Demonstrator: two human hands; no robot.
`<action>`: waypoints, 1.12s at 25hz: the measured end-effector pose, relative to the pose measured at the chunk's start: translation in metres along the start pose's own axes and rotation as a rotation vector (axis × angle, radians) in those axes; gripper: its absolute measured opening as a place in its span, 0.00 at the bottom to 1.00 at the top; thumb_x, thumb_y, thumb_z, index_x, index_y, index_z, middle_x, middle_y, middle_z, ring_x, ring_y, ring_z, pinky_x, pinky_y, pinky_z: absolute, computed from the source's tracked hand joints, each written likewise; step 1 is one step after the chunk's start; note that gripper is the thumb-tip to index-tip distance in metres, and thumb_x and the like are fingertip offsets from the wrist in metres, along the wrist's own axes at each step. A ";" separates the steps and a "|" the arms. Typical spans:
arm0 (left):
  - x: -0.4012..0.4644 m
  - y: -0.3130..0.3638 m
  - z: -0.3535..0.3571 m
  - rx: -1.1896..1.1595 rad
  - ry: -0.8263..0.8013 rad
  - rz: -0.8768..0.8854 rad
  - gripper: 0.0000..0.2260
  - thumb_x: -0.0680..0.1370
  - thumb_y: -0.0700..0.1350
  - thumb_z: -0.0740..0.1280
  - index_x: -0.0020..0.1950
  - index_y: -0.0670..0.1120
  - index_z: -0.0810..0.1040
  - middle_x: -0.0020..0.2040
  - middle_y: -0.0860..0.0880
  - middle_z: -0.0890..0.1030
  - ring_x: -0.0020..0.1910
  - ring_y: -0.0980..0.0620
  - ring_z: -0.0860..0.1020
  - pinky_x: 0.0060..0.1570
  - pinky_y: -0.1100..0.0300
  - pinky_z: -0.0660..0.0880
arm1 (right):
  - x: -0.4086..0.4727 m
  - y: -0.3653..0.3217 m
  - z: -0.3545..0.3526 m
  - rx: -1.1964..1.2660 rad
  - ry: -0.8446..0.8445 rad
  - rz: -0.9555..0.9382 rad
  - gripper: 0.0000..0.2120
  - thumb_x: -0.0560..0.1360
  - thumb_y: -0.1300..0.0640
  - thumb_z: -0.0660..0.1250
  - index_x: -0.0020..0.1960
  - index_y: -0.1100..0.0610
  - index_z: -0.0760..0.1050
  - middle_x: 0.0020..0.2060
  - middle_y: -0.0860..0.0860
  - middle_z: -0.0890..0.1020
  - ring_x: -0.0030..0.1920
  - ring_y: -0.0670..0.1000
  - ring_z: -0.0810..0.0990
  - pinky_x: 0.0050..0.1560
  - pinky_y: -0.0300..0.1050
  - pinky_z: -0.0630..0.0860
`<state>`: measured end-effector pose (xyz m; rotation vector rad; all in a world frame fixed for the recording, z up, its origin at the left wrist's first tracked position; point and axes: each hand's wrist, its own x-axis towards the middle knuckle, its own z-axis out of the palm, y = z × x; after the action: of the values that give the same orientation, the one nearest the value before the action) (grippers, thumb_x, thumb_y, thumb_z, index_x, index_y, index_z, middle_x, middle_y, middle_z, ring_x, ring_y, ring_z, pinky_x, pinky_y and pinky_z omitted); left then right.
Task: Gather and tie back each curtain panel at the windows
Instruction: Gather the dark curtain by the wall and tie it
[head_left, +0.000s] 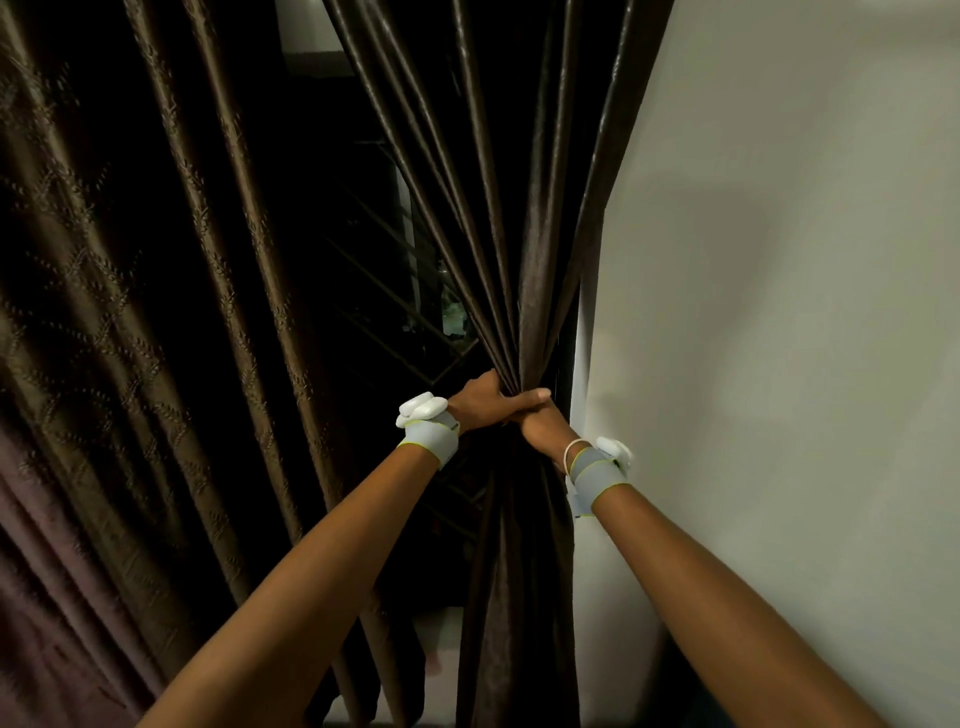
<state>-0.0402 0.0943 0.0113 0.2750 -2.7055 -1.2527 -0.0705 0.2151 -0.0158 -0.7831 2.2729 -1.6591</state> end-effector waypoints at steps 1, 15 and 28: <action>0.000 -0.008 -0.005 0.103 -0.003 -0.015 0.39 0.61 0.73 0.70 0.63 0.49 0.74 0.57 0.51 0.80 0.55 0.50 0.79 0.58 0.52 0.77 | 0.000 -0.002 -0.002 -0.006 0.010 0.019 0.15 0.78 0.68 0.57 0.63 0.65 0.74 0.51 0.59 0.80 0.52 0.56 0.78 0.49 0.40 0.76; -0.016 -0.013 -0.014 0.392 -0.156 -0.028 0.11 0.75 0.49 0.71 0.49 0.41 0.78 0.44 0.46 0.77 0.44 0.48 0.76 0.38 0.59 0.73 | 0.010 -0.002 -0.014 0.003 -0.051 0.126 0.23 0.79 0.45 0.62 0.67 0.59 0.72 0.60 0.54 0.77 0.63 0.55 0.75 0.62 0.43 0.67; -0.050 0.029 0.002 0.109 -0.161 -0.116 0.06 0.79 0.39 0.60 0.49 0.40 0.76 0.46 0.45 0.75 0.43 0.50 0.75 0.32 0.64 0.70 | 0.002 -0.004 -0.014 -0.092 -0.061 0.204 0.45 0.70 0.29 0.63 0.75 0.57 0.60 0.69 0.56 0.71 0.67 0.57 0.72 0.70 0.50 0.68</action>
<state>0.0048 0.1257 0.0294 0.3629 -2.9397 -1.2069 -0.0780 0.2247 -0.0068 -0.5895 2.3142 -1.4310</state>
